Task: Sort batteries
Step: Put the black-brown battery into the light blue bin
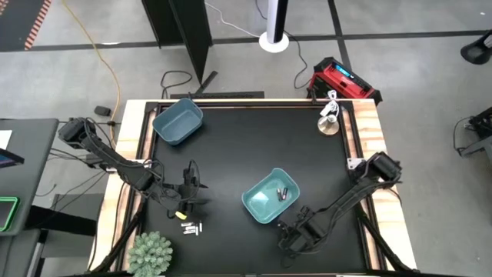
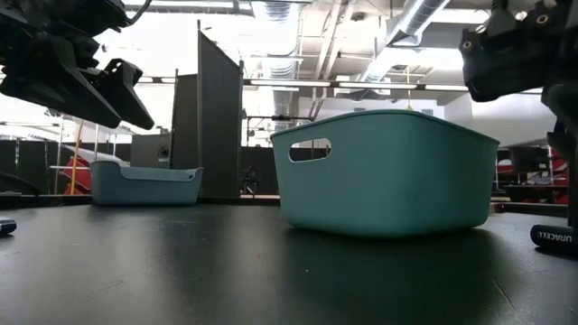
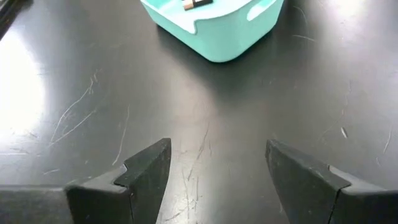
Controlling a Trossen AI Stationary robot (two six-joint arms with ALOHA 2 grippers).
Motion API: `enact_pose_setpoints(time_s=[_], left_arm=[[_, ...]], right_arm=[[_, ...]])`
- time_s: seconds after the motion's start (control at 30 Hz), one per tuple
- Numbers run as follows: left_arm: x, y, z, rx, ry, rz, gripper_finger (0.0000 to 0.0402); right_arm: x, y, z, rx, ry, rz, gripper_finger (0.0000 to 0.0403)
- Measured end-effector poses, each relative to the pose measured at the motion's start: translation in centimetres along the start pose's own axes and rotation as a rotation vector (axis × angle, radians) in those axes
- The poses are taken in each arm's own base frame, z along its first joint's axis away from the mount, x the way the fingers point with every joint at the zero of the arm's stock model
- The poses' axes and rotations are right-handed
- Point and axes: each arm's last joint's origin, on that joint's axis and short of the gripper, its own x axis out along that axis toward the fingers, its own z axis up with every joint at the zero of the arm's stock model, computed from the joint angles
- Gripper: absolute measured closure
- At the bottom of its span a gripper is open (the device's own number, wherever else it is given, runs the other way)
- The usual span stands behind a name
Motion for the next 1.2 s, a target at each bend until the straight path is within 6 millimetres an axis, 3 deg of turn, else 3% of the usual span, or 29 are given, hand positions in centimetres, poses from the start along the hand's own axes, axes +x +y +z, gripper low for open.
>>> enact_pose_setpoints(time_s=[0.13, 0.37, 0.43, 0.57, 0.7, 1.0, 1.2], left_arm=[[0.0, 0.0, 0.0, -0.007, 0.000, 0.000, 0.0143], [0.0, 0.0, 0.0, -0.011, -0.004, -0.001, 0.0143], [0.0, 0.0, 0.0, -0.011, -0.004, -0.001, 0.0143], [0.0, 0.0, 0.1, -0.011, -0.008, -0.001, 0.0143], [0.0, -0.1, 0.3, -0.007, -0.032, -0.004, 0.0143], [-0.1, -0.2, 1.1, 0.020, -0.101, -0.011, 0.0143], [0.0, 0.0, 1.5, -0.002, -0.133, -0.005, 0.0143]], right_arm=[[0.5, -0.2, -0.2, -0.013, 0.017, -0.036, 0.0219], [0.1, -0.5, -0.1, -0.019, 0.028, -0.060, 0.0363], [0.1, -0.5, -0.2, -0.034, 0.031, -0.055, 0.0386], [-0.2, -0.5, -0.1, -0.041, 0.032, -0.049, 0.0386], [-1.8, -0.7, -0.3, -0.050, 0.027, -0.013, 0.0389], [-8.7, -1.7, -1.0, -0.170, -0.096, 0.124, 0.0391], [-12.5, -3.1, 2.1, -0.221, -0.322, 0.176, 0.0391]])
